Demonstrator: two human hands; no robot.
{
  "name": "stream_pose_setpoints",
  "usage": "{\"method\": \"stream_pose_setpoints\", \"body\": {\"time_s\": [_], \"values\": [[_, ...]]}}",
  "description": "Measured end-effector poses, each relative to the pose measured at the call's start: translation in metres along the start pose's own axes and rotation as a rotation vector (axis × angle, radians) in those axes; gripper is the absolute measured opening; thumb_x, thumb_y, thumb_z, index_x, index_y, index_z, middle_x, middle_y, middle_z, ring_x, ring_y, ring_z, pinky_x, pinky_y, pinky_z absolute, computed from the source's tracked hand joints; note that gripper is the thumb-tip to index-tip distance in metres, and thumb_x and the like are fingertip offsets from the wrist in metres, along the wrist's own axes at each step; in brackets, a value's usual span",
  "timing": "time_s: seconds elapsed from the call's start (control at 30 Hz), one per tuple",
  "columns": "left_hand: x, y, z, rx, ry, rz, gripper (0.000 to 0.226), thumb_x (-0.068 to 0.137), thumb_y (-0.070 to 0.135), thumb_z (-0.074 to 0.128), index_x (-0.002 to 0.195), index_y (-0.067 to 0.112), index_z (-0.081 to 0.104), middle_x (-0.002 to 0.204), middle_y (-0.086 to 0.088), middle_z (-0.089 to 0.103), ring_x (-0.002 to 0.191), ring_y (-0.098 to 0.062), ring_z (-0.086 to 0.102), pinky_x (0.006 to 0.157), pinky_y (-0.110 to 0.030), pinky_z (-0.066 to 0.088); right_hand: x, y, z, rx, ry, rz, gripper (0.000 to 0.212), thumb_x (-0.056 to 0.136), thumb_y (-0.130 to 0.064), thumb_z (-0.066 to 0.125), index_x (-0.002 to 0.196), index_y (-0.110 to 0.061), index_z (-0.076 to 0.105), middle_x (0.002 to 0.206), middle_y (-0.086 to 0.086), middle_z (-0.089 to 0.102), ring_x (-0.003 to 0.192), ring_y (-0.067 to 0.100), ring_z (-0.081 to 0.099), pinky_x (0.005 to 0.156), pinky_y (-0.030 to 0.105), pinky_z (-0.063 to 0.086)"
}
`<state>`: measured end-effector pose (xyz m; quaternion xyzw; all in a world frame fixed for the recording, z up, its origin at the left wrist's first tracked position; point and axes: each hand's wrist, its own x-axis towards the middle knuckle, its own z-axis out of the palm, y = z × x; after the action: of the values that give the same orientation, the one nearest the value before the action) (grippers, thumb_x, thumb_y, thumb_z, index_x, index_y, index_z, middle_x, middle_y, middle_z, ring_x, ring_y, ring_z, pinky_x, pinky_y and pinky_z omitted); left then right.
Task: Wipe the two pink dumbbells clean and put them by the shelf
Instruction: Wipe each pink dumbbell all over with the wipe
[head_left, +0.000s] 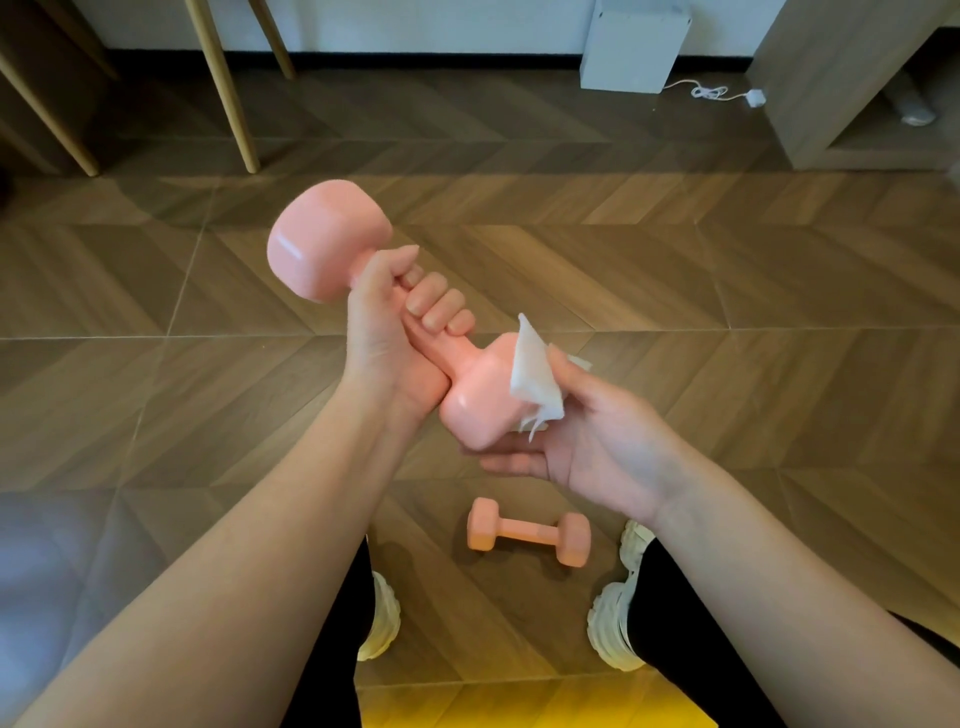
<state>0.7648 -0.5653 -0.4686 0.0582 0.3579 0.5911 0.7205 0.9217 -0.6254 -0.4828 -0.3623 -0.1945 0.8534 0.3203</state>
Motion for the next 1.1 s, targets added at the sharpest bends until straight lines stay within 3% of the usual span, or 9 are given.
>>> {"method": "stream_pose_setpoints", "body": {"time_s": [0.1, 0.2, 0.37, 0.47, 0.67, 0.8, 0.9, 1.0, 1.1], "values": [[0.000, 0.001, -0.002, -0.050, -0.022, -0.006, 0.036, 0.092, 0.018, 0.046, 0.059, 0.021, 0.032, 0.043, 0.008, 0.024, 0.038, -0.009, 0.023, 0.042, -0.022, 0.026, 0.003, 0.000, 0.005, -0.019, 0.049, 0.009, 0.052, 0.083, -0.046, 0.057, 0.123, -0.013, 0.057, 0.096, 0.013, 0.065, 0.082, 0.035, 0.068, 0.070, 0.042, 0.060], [-0.001, -0.001, -0.003, 0.010, -0.031, -0.013, 0.035, 0.093, 0.019, 0.046, 0.060, 0.020, 0.032, 0.044, 0.008, 0.023, 0.038, -0.009, 0.022, 0.042, -0.023, 0.025, 0.006, 0.001, 0.011, -0.016, 0.122, 0.043, 0.043, 0.078, -0.046, 0.061, 0.106, -0.014, 0.061, 0.092, 0.012, 0.059, 0.076, 0.032, 0.066, 0.065, 0.040, 0.059], [-0.006, -0.006, 0.004, 0.121, 0.046, -0.033, 0.031, 0.094, 0.023, 0.054, 0.067, 0.019, 0.038, 0.053, 0.005, 0.033, 0.046, -0.011, 0.032, 0.047, -0.023, 0.034, 0.005, 0.006, 0.011, -0.047, 0.090, 0.040, 0.044, 0.083, -0.041, 0.060, 0.119, -0.015, 0.060, 0.116, 0.022, 0.060, 0.107, 0.043, 0.056, 0.082, 0.047, 0.056], [-0.006, -0.011, 0.003, 0.186, 0.094, -0.033, 0.033, 0.094, 0.024, 0.055, 0.068, 0.020, 0.036, 0.051, 0.005, 0.029, 0.044, -0.011, 0.027, 0.044, -0.023, 0.030, 0.004, 0.006, 0.010, -0.092, 0.140, 0.089, 0.038, 0.094, -0.033, 0.054, 0.125, -0.011, 0.055, 0.125, 0.029, 0.061, 0.118, 0.049, 0.058, 0.088, 0.050, 0.055], [-0.008, -0.019, -0.002, 0.394, 0.050, -0.007, 0.035, 0.094, 0.020, 0.054, 0.064, 0.018, 0.036, 0.046, 0.004, 0.029, 0.039, -0.012, 0.027, 0.043, -0.024, 0.028, 0.004, 0.009, 0.009, -0.090, 0.147, 0.296, 0.043, 0.099, -0.031, 0.042, 0.131, -0.004, 0.050, 0.123, 0.029, 0.064, 0.106, 0.049, 0.066, 0.084, 0.045, 0.059], [-0.010, -0.021, -0.004, 0.468, 0.011, 0.003, 0.031, 0.092, 0.026, 0.059, 0.067, 0.018, 0.042, 0.051, 0.002, 0.038, 0.044, -0.013, 0.034, 0.047, -0.025, 0.032, 0.002, 0.016, 0.011, -0.019, 0.155, 0.278, 0.040, 0.100, -0.028, 0.040, 0.130, -0.003, 0.051, 0.126, 0.030, 0.062, 0.107, 0.051, 0.064, 0.092, 0.049, 0.055], [-0.010, -0.020, -0.006, 0.530, -0.039, 0.110, 0.022, 0.082, 0.034, 0.063, 0.071, 0.017, 0.054, 0.063, 0.002, 0.051, 0.055, -0.013, 0.046, 0.053, -0.026, 0.040, 0.004, 0.019, 0.011, 0.003, 0.166, 0.237, 0.037, 0.101, -0.024, 0.038, 0.126, -0.002, 0.053, 0.121, 0.029, 0.065, 0.105, 0.051, 0.065, 0.082, 0.043, 0.060], [-0.009, -0.016, -0.004, 0.554, -0.048, 0.103, 0.040, 0.079, 0.057, 0.055, 0.082, 0.017, 0.060, 0.072, 0.004, 0.056, 0.063, -0.012, 0.050, 0.058, -0.026, 0.043, 0.007, 0.018, 0.013, 0.047, 0.200, 0.217, 0.037, 0.101, -0.022, 0.038, 0.127, -0.001, 0.054, 0.123, 0.028, 0.065, 0.101, 0.050, 0.067, 0.072, 0.041, 0.063], [-0.007, -0.011, -0.001, 0.565, -0.044, 0.055, 0.068, 0.092, 0.073, 0.031, 0.090, 0.013, 0.061, 0.075, 0.001, 0.056, 0.067, -0.014, 0.053, 0.067, -0.030, 0.046, 0.009, 0.017, 0.011, 0.055, 0.246, 0.193, 0.035, 0.100, -0.020, 0.039, 0.126, -0.001, 0.054, 0.117, 0.024, 0.068, 0.097, 0.050, 0.068, 0.073, 0.044, 0.062]]}}
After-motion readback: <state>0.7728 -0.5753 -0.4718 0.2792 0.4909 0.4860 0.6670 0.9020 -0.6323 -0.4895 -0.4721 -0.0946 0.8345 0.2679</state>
